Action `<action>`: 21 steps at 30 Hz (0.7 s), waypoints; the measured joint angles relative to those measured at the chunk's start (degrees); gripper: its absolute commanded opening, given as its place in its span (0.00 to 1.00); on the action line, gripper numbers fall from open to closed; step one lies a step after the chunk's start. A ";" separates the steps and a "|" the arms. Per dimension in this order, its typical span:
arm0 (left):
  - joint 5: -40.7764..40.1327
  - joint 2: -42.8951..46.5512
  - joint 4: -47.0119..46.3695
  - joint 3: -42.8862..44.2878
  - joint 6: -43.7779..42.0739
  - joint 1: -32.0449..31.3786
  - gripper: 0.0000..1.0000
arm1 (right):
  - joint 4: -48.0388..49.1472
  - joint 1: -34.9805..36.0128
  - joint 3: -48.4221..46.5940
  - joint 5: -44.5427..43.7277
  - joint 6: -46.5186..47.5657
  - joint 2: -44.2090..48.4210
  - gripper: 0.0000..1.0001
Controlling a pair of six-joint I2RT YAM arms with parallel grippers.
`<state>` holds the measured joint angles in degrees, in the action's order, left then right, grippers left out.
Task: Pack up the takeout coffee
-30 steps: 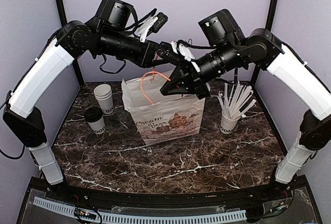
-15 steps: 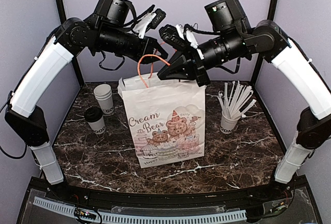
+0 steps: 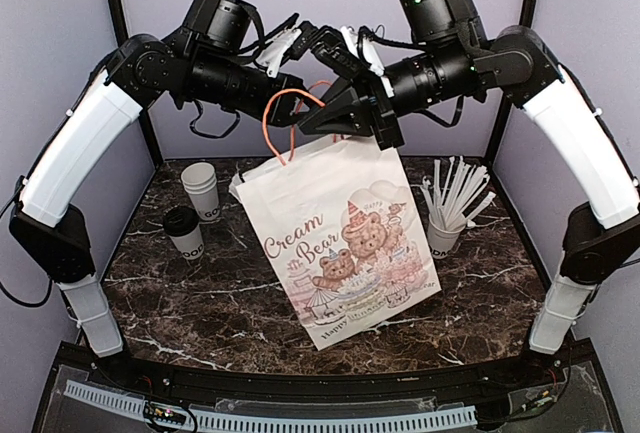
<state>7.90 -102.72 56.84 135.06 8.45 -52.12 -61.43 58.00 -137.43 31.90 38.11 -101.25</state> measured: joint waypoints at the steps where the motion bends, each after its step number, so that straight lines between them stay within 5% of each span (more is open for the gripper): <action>1: 0.00 0.00 0.00 0.00 0.11 0.00 0.00 | 0.00 0.00 0.00 -0.02 0.00 0.00 0.00; 21: -2.29 0.87 -0.02 0.00 0.85 0.00 0.00 | -2.29 0.85 1.81 -0.79 3.19 0.02 0.00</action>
<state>5.61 -101.84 56.82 135.06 9.30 -52.12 -63.72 58.85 -135.61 31.11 41.30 -101.23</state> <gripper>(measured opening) 0.005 0.010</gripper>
